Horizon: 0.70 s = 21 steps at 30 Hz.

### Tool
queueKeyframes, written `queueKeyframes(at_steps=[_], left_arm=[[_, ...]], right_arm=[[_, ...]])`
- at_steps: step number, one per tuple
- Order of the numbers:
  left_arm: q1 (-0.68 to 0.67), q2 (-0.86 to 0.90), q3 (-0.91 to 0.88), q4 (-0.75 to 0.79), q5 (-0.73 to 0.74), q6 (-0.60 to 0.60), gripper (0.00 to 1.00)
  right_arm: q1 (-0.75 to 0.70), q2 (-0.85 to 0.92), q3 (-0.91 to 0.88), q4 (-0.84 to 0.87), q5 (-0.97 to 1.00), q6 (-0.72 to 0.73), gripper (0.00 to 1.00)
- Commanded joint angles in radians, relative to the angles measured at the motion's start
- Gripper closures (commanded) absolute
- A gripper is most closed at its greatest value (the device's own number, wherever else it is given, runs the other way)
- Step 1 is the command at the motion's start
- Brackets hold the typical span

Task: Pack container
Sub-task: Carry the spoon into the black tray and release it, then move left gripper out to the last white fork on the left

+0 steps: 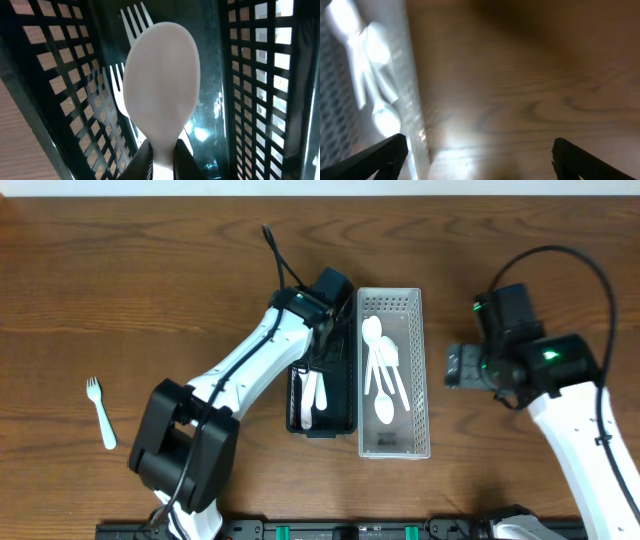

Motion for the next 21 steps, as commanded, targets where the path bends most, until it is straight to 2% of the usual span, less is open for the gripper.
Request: queueKeyframes(at_steps=[1, 2, 6, 8, 13, 15, 17, 21], left_arm=[[0.001, -0.005, -0.003, 0.002, -0.014, -0.011, 0.84], [0.001, -0.005, -0.003, 0.002, -0.014, -0.011, 0.70], [0.002, -0.005, -0.002, 0.002, -0.014, -0.010, 0.67], [0.004, -0.006, 0.002, 0.002, -0.014, 0.002, 0.61], [0.006, -0.048, 0.064, -0.046, -0.027, 0.053, 0.59], [0.010, -0.096, 0.110, -0.083, -0.089, 0.057, 0.58], [0.023, -0.158, 0.156, -0.124, -0.160, 0.086, 0.53], [0.104, -0.303, 0.198, -0.170, -0.297, 0.092, 0.36]], right_arm=[[-0.140, -0.003, -0.004, 0.013, 0.024, 0.056, 0.02], [-0.190, -0.003, -0.004, 0.019, 0.017, 0.054, 0.02], [-0.344, -0.003, -0.004, 0.025, -0.020, 0.006, 0.02], [-0.390, -0.003, -0.004, 0.026, -0.058, -0.006, 0.02], [-0.429, -0.003, -0.004, 0.026, -0.063, -0.013, 0.02], [-0.427, -0.003, -0.004, 0.027, -0.063, -0.013, 0.02], [-0.427, -0.003, -0.004, 0.026, -0.063, -0.017, 0.02], [-0.427, -0.003, -0.004, 0.027, -0.063, -0.024, 0.02]])
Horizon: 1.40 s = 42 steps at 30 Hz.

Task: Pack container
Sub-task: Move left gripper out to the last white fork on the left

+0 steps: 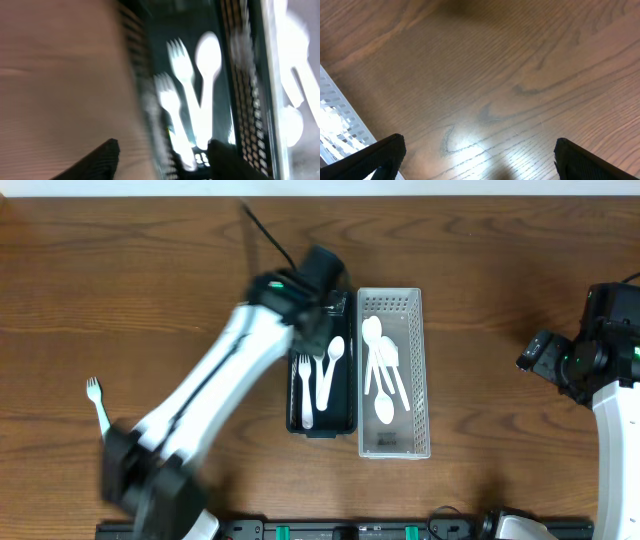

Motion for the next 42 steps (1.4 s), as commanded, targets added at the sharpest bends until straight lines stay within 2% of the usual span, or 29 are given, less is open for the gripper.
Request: queueKeyframes(at_steps=[1, 4, 8, 12, 17, 23, 30, 35, 42], left_arm=[[0.106, -0.171, 0.051, -0.028, -0.177, 0.023, 0.32], [0.278, -0.251, 0.051, -0.051, -0.185, 0.035, 0.11], [0.535, -0.274, 0.048, -0.084, -0.140, 0.035, 0.01], [0.786, -0.228, 0.026, -0.059, -0.043, 0.021, 0.01], [0.981, -0.115, 0.003, -0.027, 0.010, 0.005, 0.01], [1.092, 0.059, -0.003, -0.026, 0.010, 0.018, 0.01], [1.143, 0.238, -0.003, 0.009, 0.016, 0.119, 0.01], [1.170, 0.323, -0.005, 0.045, 0.132, 0.245, 0.01], [1.197, 0.362, -0.037, 0.064, 0.167, 0.298, 0.00]], right_arm=[[-0.008, -0.003, -0.003, 0.002, -0.003, -0.021, 0.02], [-0.008, -0.003, -0.003, 0.002, -0.004, -0.022, 0.02], [-0.007, -0.003, -0.003, 0.002, -0.030, -0.054, 0.02], [-0.007, -0.003, -0.003, 0.000, -0.035, -0.063, 0.01], [-0.006, -0.003, -0.003, -0.006, -0.035, -0.063, 0.01], [-0.006, -0.003, -0.012, -0.005, -0.035, -0.063, 0.01], [-0.006, -0.003, -0.038, 0.011, -0.035, -0.063, 0.01], [-0.006, -0.003, -0.043, 0.013, -0.033, -0.067, 0.01], [-0.006, -0.003, -0.044, 0.024, -0.032, -0.074, 0.01]])
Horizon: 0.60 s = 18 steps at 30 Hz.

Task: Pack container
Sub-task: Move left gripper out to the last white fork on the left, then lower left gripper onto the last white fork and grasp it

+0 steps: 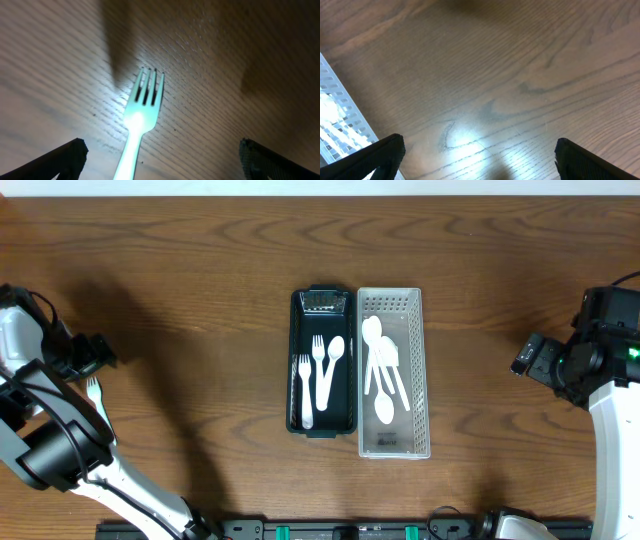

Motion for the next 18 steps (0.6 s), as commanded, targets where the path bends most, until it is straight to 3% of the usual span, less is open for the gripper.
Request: queueKeyframes(at_steps=[1, 18], left_arm=[[0.017, 0.006, -0.038, 0.014, 0.044, 0.060, 0.01], [0.051, 0.006, -0.175, 0.175, 0.044, 0.185, 0.05]], right_arm=[[-0.006, -0.003, -0.006, 0.004, -0.001, -0.019, 0.01], [-0.006, -0.003, -0.006, 0.004, -0.001, -0.027, 0.01]])
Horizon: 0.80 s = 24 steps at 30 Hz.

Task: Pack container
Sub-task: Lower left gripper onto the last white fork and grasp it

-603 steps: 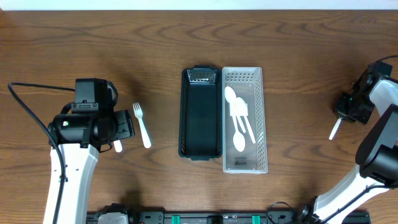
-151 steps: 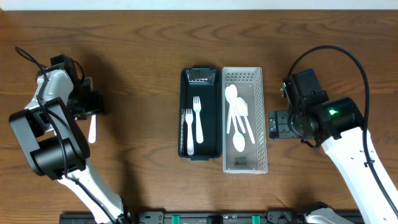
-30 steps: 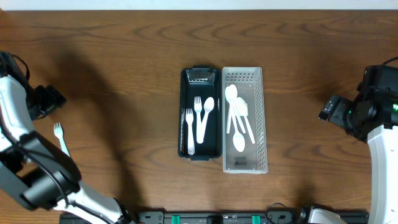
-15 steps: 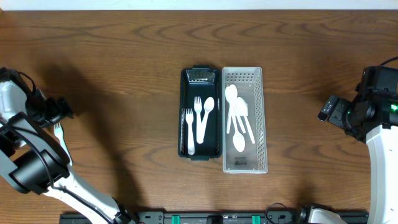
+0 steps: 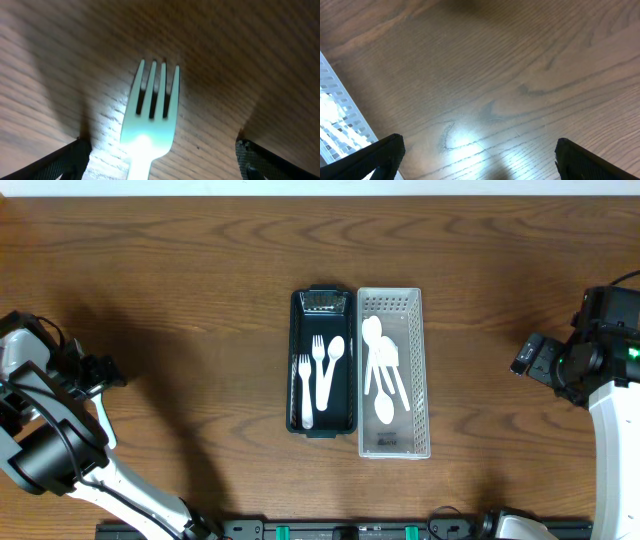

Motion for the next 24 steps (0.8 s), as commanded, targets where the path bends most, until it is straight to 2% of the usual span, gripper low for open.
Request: queueKeyframes(at_steps=[1, 5, 9, 15, 19, 24], left_arm=[[0.007, 0.006, -0.010, 0.024, 0.015, 0.063, 0.05], [0.007, 0.006, -0.010, 0.039, 0.016, 0.099, 0.09], [0.007, 0.006, -0.010, 0.046, 0.015, 0.114, 0.35], [0.007, 0.006, -0.010, 0.046, 0.015, 0.120, 0.42], [0.007, 0.006, -0.010, 0.045, 0.015, 0.120, 0.57], [0.007, 0.006, -0.010, 0.045, 0.016, 0.116, 0.62]], right_arm=[[-0.006, -0.003, -0.006, 0.000, -0.001, -0.015, 0.01], [-0.006, -0.003, -0.006, 0.000, 0.000, -0.015, 0.01], [-0.006, -0.003, -0.006, 0.000, 0.002, -0.015, 0.01], [-0.006, -0.003, -0.006, 0.000, 0.003, -0.015, 0.01], [-0.006, -0.003, -0.006, 0.000, 0.003, -0.015, 0.01], [-0.006, -0.003, -0.006, 0.001, 0.003, -0.015, 0.01]])
